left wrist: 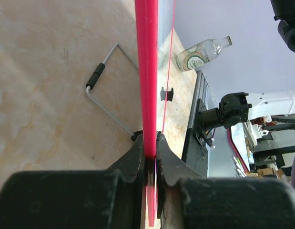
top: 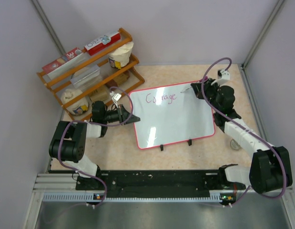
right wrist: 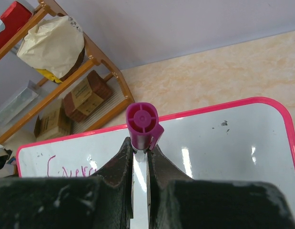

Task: Write a sentence on the whiteboard
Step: Write with the whiteboard marker on the whiteboard.

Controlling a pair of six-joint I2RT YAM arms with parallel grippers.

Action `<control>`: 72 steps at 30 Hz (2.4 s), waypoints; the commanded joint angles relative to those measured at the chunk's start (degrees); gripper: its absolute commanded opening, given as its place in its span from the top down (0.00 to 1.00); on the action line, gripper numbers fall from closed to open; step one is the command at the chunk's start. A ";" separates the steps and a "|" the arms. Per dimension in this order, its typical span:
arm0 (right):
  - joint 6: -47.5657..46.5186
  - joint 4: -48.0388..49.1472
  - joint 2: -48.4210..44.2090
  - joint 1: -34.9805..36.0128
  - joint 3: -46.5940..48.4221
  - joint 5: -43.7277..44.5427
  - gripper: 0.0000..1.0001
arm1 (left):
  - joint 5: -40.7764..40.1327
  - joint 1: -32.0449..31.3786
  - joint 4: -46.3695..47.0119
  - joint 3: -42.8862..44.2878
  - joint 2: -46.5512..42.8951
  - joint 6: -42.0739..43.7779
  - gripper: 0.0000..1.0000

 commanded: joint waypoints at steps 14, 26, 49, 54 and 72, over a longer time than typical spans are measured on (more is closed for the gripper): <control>-1.24 -0.77 -0.14 0.12 -0.64 5.81 1.00 | -4.08 0.00 2.05 0.94 0.39 3.64 1.00; -0.53 -0.87 -1.19 0.21 -0.38 6.26 1.00 | -3.91 0.00 2.05 1.03 0.57 3.55 1.00; 3.33 1.16 -0.06 0.21 3.31 3.09 1.00 | -3.82 0.00 2.14 1.03 0.48 3.55 1.00; 3.95 2.39 1.53 0.21 3.40 3.27 1.00 | -3.82 0.00 2.14 1.11 0.31 3.55 1.00; 3.51 1.95 1.62 0.21 2.26 3.97 1.00 | -3.82 0.00 1.96 1.12 0.48 3.64 1.00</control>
